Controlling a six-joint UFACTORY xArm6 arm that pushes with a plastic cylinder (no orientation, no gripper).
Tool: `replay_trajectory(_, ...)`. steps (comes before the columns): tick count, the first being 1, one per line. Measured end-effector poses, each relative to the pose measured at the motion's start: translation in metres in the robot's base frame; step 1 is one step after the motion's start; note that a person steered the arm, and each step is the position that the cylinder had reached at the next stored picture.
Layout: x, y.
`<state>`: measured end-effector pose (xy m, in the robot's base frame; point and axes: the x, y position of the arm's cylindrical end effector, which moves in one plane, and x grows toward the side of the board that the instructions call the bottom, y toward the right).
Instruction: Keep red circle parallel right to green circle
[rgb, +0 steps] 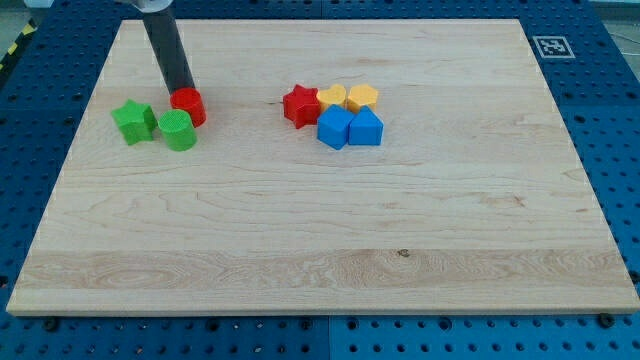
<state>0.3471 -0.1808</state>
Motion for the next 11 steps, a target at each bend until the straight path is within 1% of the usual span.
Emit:
replay_trajectory(1,0.005,-0.025)
replay_trajectory(2,0.006,-0.036)
replay_trajectory(4,0.011,-0.004)
replay_trajectory(6,0.016,0.003)
replay_trajectory(7,0.038,0.004)
replay_trajectory(9,0.043,0.040)
replay_trajectory(10,0.055,0.049)
replay_trajectory(11,0.078,0.049)
